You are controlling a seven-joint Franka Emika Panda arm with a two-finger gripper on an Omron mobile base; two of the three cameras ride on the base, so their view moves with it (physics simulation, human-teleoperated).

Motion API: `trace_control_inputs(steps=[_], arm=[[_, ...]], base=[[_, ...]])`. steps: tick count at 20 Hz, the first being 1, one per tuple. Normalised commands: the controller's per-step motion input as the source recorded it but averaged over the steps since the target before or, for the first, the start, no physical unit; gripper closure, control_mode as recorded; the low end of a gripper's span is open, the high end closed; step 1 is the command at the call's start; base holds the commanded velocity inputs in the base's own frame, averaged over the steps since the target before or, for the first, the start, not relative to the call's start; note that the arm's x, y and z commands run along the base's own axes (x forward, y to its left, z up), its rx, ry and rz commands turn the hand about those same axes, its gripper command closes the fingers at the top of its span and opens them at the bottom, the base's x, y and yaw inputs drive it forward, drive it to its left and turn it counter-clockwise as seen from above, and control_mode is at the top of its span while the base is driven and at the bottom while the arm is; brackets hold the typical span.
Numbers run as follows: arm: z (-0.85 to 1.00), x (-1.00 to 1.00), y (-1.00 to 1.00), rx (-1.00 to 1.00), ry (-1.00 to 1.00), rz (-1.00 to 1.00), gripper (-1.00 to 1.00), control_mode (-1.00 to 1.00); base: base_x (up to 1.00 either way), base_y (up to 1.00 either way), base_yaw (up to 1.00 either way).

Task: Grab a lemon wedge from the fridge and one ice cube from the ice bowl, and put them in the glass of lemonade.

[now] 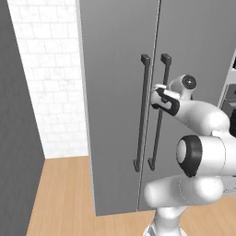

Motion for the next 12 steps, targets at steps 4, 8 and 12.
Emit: trace_control_inputs(steps=[4,8,12], arm=[[-0.12,0.71,-0.02,-0.05,-0.13,0.00,-1.00,-1.00],[-0.27,0.66,0.00,-0.07,-0.19,0.00,-1.00,-1.00],[-0.15,0.74,-0.01,-0.04,-0.05,-0.01,-1.00,-1.00]], base=[[0.00,0.00,0.00],[0.00,0.00,0.00],[0.00,0.00,0.00]])
